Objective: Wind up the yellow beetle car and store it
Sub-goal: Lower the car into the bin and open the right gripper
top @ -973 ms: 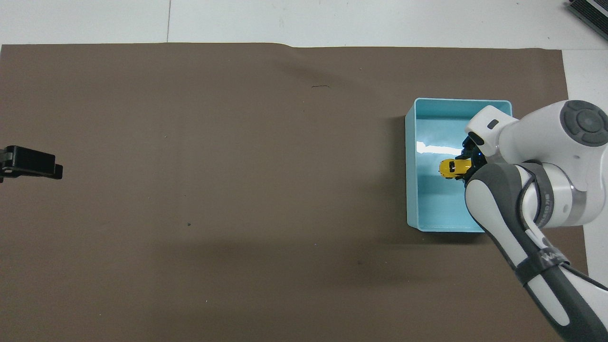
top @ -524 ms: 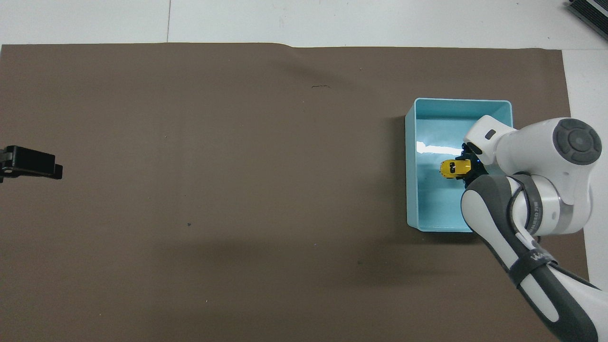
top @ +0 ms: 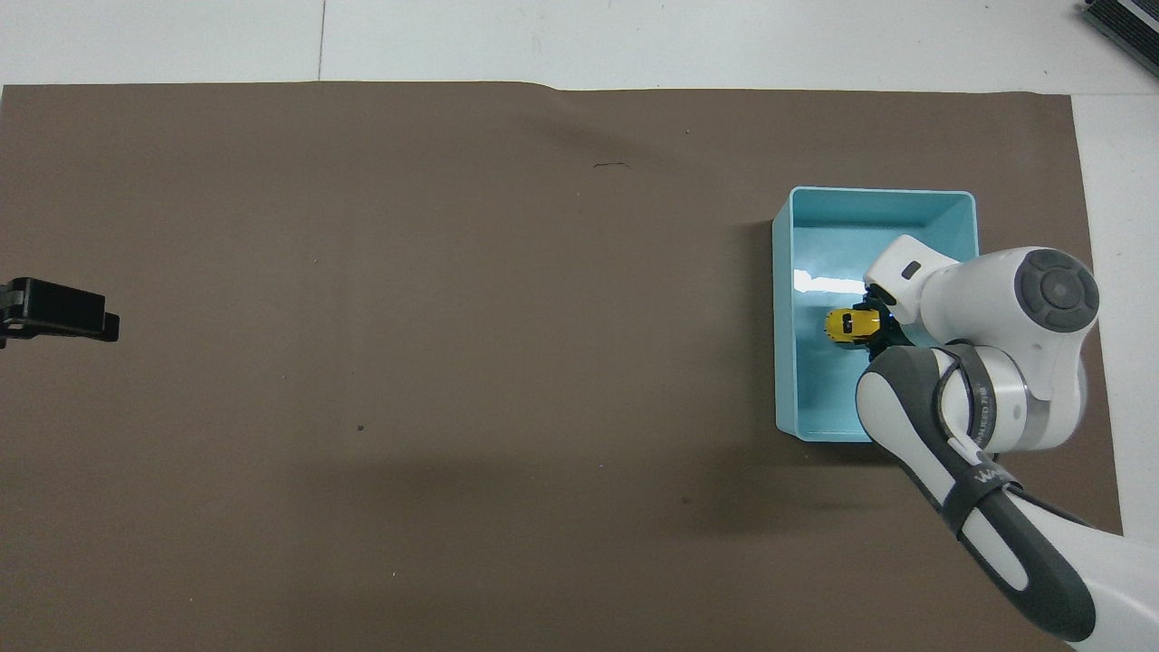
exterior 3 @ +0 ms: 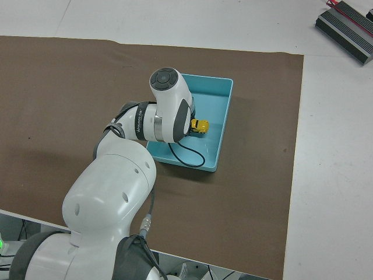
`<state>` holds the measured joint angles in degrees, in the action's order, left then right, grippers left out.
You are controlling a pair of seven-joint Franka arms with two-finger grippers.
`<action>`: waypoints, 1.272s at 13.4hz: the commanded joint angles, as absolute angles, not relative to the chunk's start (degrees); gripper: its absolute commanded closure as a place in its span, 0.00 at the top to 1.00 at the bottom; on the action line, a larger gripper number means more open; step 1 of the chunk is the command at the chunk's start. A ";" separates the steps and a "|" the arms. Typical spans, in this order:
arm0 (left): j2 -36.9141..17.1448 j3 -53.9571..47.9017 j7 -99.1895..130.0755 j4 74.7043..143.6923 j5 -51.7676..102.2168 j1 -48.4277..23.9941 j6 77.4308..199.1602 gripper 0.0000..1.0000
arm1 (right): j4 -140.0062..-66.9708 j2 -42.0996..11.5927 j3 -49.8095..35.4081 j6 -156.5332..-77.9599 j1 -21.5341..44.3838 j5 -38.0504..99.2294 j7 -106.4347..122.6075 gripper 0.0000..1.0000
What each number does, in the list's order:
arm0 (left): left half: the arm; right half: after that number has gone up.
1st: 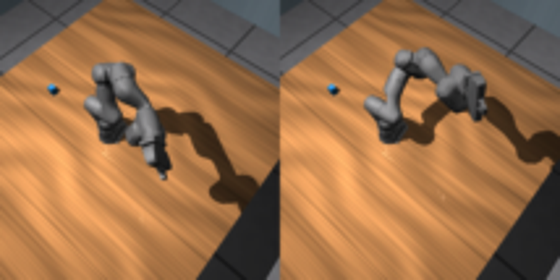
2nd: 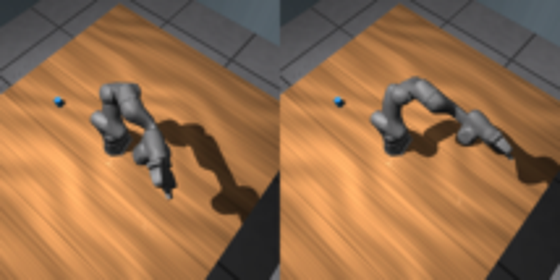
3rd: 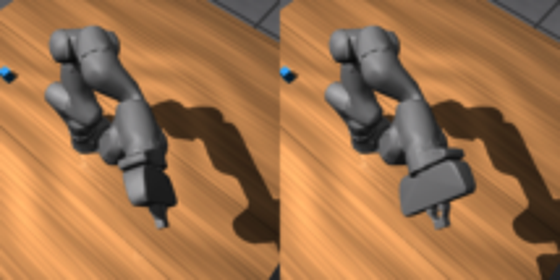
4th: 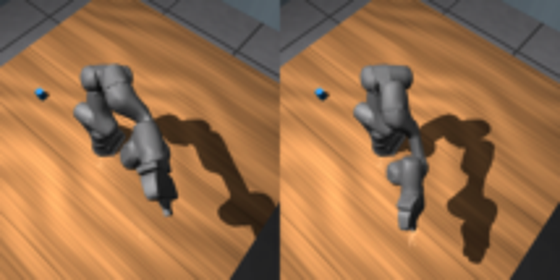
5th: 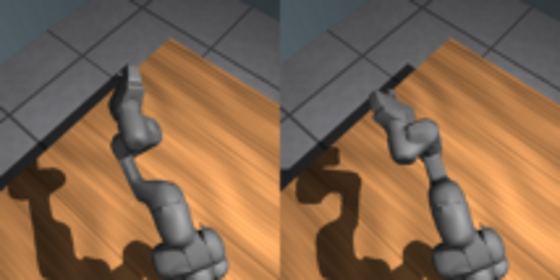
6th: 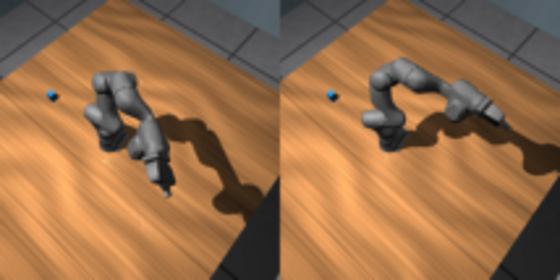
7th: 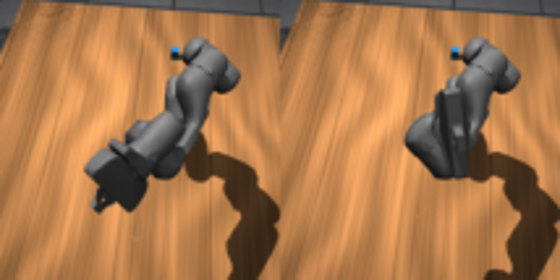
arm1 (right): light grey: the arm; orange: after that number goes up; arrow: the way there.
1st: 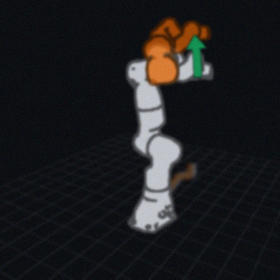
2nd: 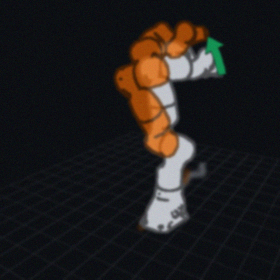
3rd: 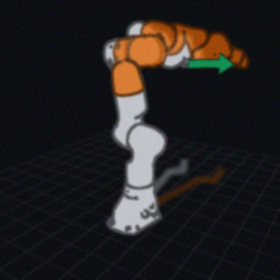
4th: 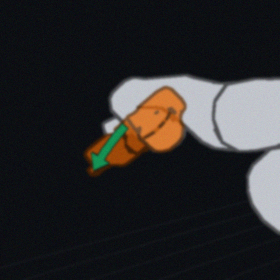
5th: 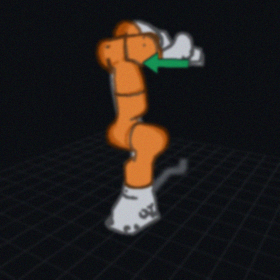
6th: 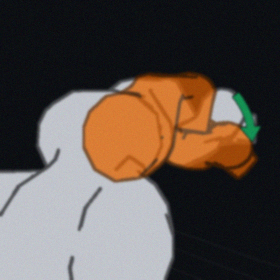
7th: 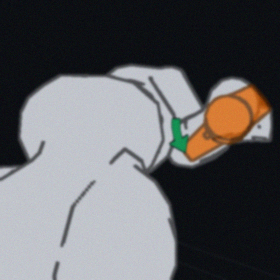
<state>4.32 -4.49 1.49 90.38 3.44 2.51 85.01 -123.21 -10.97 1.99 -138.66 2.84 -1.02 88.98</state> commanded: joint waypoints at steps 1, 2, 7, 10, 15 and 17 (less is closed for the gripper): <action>4.75 -4.83 1.14 90.62 2.81 3.08 84.38 1.00 | -123.93 -10.72 1.41 -140.01 2.11 -1.67 90.17 0.11; 4.75 -4.75 1.14 90.62 2.81 2.99 84.38 1.00 | -123.93 -10.72 1.41 -140.10 2.20 -1.67 90.26 0.11; 4.75 -4.75 1.14 90.62 2.81 3.08 84.38 1.00 | -123.93 -11.51 1.41 -140.80 2.11 -1.67 89.83 0.15; 4.75 -4.83 1.14 90.53 2.81 2.99 84.38 1.00 | -123.58 -11.95 1.41 -140.54 2.37 -1.67 89.65 0.70; 4.75 -4.75 1.14 90.62 2.81 3.08 84.38 1.00 | -122.70 -11.87 1.32 -139.66 2.37 -1.49 89.82 1.00; 4.75 -4.75 1.14 90.62 2.81 3.08 84.38 1.00 | -121.99 -11.87 1.32 -138.96 2.46 -0.97 89.83 1.00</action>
<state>4.32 -4.48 1.49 90.38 3.44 2.52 85.01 -122.79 -11.95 1.83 -139.61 2.90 -1.03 88.98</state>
